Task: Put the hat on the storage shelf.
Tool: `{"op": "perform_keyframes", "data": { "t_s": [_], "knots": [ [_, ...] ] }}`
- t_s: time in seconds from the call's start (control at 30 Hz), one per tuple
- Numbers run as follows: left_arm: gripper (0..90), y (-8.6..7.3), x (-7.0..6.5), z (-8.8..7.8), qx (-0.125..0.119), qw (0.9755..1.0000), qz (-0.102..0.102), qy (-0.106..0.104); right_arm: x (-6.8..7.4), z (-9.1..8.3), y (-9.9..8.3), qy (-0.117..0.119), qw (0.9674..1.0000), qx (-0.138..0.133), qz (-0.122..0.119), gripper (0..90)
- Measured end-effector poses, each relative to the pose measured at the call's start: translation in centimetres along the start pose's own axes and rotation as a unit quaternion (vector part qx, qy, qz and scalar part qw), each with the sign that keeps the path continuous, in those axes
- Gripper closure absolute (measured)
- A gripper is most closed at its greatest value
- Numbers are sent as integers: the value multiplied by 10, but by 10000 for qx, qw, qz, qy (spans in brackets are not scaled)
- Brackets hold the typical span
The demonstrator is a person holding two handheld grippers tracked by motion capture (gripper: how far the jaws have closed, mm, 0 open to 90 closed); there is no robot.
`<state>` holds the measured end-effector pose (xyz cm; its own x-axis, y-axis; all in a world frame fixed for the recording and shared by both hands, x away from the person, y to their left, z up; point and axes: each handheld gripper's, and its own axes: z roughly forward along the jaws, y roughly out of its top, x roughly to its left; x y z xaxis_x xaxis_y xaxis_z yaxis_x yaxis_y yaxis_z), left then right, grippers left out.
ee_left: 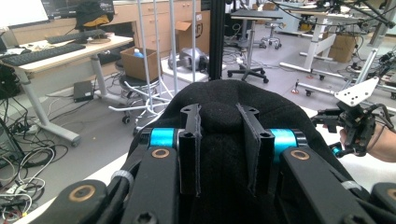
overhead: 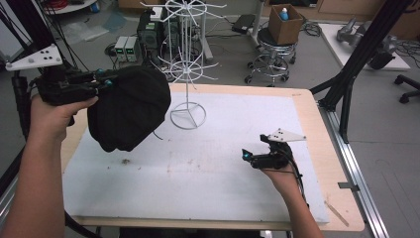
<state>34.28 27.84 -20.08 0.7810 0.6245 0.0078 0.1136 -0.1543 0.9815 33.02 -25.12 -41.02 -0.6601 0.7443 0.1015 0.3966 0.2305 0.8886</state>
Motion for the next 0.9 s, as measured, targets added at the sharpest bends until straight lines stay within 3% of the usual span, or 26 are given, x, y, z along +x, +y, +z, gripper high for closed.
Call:
{"op": "perform_keyframes", "data": {
  "t_s": [0.2,0.5,0.9],
  "knots": [
    [715,11,0,-1,-119,9998,16,-146,0,0,0,2,10000,6,6,52],
    [715,40,3,-5,-378,9986,35,-355,0,0,0,9,10000,20,24,52],
    [715,68,7,-12,-900,9936,-61,-675,-2,-1,0,16,10000,5,35,52]
  ]
}}
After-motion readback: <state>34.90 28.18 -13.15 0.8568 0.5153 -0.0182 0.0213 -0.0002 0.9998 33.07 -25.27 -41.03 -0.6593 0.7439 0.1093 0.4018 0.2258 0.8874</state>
